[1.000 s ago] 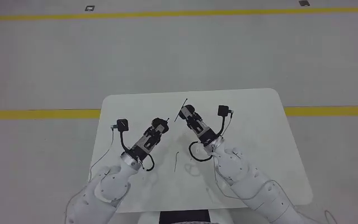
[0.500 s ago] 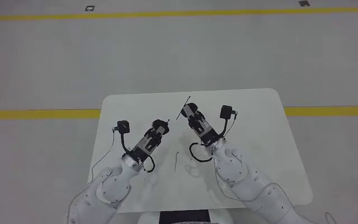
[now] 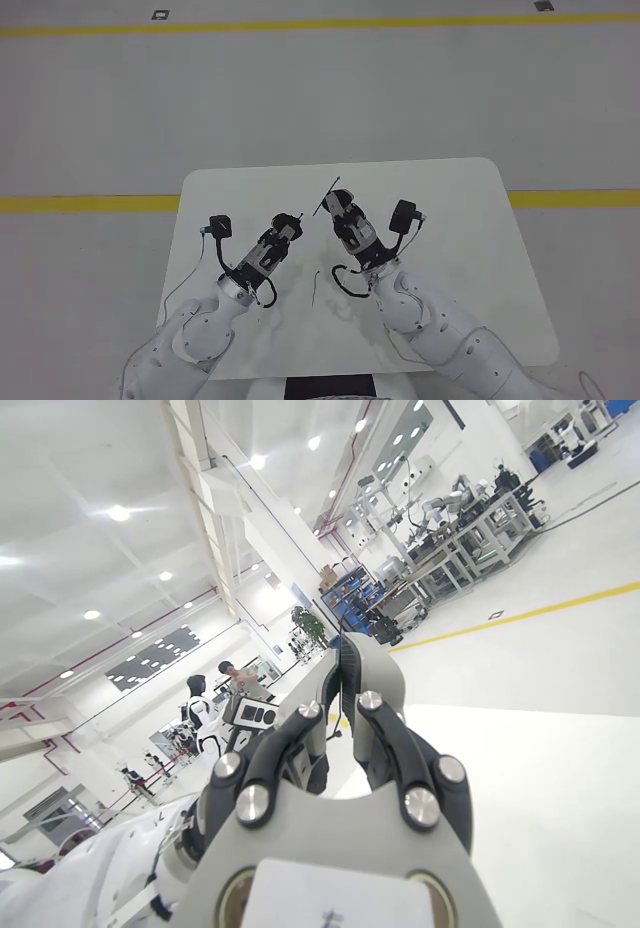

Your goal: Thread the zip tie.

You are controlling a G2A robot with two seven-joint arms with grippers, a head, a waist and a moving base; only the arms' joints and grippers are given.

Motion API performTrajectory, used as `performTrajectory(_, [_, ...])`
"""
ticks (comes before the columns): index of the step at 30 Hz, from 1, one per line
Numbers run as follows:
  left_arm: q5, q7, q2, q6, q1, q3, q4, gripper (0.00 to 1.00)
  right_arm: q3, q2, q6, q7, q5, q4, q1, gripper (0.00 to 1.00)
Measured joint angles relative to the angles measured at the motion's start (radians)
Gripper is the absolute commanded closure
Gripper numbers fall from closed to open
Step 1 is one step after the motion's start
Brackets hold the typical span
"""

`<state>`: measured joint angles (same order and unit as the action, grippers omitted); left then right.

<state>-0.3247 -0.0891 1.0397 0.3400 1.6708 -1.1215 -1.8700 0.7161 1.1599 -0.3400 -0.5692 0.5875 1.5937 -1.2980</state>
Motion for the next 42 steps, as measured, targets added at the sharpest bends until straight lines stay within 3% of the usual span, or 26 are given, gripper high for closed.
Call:
performTrajectory(2, [0.000, 0.000, 0.000, 0.000, 0.000, 0.000, 0.000, 1.00, -0.026, -0.004, 0.000, -0.033, 0.004, -0.008, 0.010, 1.00])
performTrajectory(39, [0.000, 0.000, 0.000, 0.000, 0.000, 0.000, 0.000, 1.00, -0.022, -0.003, 0.001, -0.029, 0.004, -0.007, 0.009, 1.00])
performTrajectory(42, [0.000, 0.000, 0.000, 0.000, 0.000, 0.000, 0.000, 1.00, -0.008, 0.000, 0.011, -0.035, 0.046, -0.010, 0.008, 1.00])
